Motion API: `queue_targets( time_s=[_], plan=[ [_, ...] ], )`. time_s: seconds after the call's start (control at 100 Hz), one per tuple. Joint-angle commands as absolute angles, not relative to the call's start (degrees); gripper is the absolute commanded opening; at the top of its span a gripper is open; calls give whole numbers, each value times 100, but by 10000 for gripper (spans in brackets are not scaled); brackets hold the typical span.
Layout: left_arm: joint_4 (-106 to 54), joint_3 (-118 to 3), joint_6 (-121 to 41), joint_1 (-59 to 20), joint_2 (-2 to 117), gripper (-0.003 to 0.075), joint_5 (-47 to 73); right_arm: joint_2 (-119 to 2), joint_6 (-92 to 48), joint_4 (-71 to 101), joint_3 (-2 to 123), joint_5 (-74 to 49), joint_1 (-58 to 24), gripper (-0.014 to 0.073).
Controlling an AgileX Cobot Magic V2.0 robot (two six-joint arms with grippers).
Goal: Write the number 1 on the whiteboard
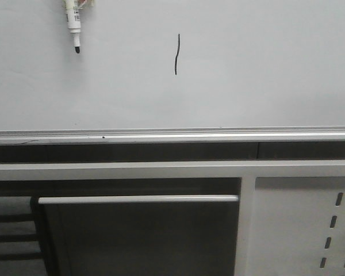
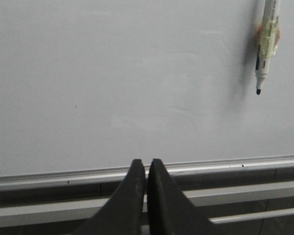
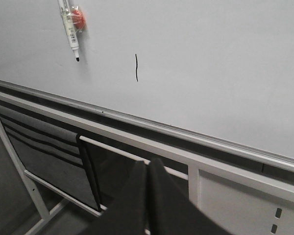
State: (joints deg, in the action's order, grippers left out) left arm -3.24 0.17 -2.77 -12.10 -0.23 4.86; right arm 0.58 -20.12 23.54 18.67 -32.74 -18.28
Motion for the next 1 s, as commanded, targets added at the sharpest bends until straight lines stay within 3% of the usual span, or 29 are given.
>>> queue_targets(
  time_s=[0.0,0.99],
  plan=[
    [-369,256,-216,-1199,-154,-20,242,-90,-2009,2421,2016,-2877,-1805,-65],
    [-369,256,-216,-1199,-154,-20,197,-93,-2009,1584,1792,-2577,-1805,-65]
  ],
)
